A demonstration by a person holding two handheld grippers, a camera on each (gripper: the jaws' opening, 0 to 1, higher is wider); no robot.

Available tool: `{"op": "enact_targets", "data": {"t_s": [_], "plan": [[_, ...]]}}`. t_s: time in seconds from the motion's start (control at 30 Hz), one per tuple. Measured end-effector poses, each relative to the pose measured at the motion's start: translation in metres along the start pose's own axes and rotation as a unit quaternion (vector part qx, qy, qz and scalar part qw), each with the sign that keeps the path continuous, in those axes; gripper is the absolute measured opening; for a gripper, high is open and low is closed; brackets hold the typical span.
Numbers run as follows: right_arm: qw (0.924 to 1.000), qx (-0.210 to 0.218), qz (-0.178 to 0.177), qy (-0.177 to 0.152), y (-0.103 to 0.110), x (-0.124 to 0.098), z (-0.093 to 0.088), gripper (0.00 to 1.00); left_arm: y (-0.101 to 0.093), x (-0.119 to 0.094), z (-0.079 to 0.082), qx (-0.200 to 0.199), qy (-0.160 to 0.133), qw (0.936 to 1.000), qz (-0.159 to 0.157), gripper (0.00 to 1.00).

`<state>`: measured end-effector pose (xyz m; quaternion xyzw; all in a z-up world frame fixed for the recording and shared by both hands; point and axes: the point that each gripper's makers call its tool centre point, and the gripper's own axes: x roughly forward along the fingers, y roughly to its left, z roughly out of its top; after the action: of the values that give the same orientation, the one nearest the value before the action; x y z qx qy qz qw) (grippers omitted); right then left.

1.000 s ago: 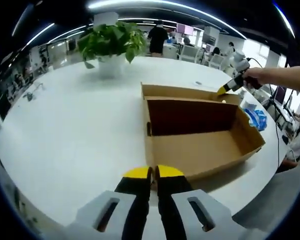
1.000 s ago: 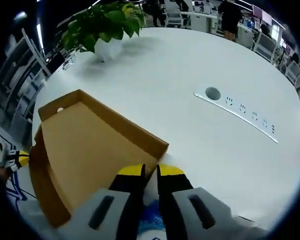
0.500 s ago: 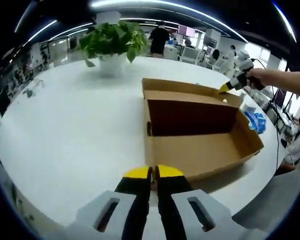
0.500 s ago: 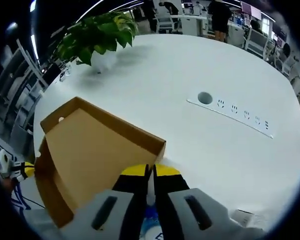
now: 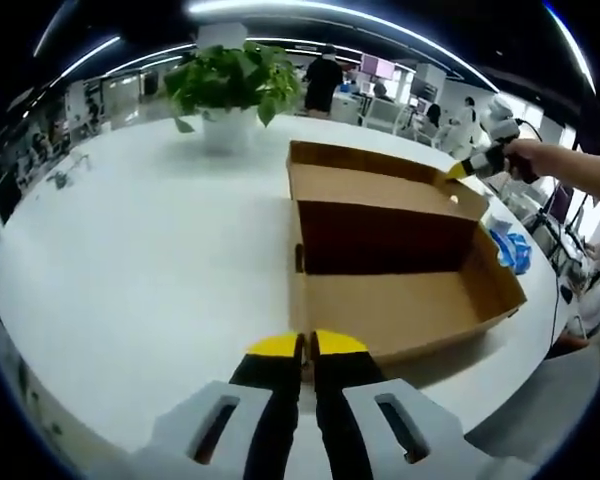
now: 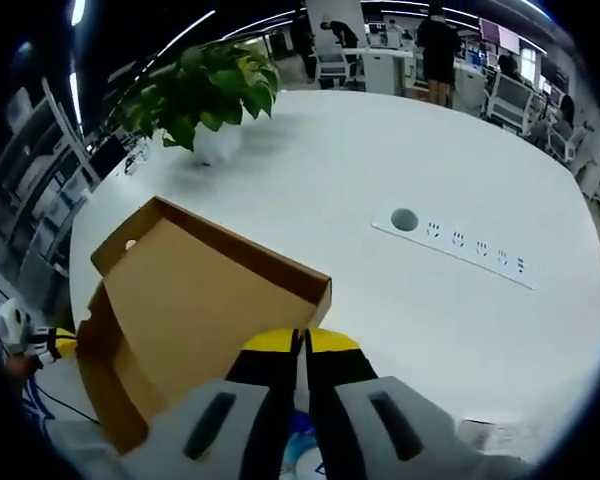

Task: Operate the shoe box by opening the lid, removing the specified soft item, and placing it in the target area until the item is outside and the box remains undamaged.

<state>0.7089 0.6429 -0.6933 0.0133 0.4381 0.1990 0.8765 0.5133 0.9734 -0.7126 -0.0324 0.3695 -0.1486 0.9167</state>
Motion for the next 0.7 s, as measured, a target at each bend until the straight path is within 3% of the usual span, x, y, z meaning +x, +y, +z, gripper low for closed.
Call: {"op": "enact_targets", "data": {"t_s": [0.7], "plan": [[0.9977, -0.016, 0.01, -0.065, 0.017, -0.043, 0.019, 0.0, 0.001, 0.0, 0.001, -0.002, -0.01, 0.9999, 0.009, 0.0]]}}
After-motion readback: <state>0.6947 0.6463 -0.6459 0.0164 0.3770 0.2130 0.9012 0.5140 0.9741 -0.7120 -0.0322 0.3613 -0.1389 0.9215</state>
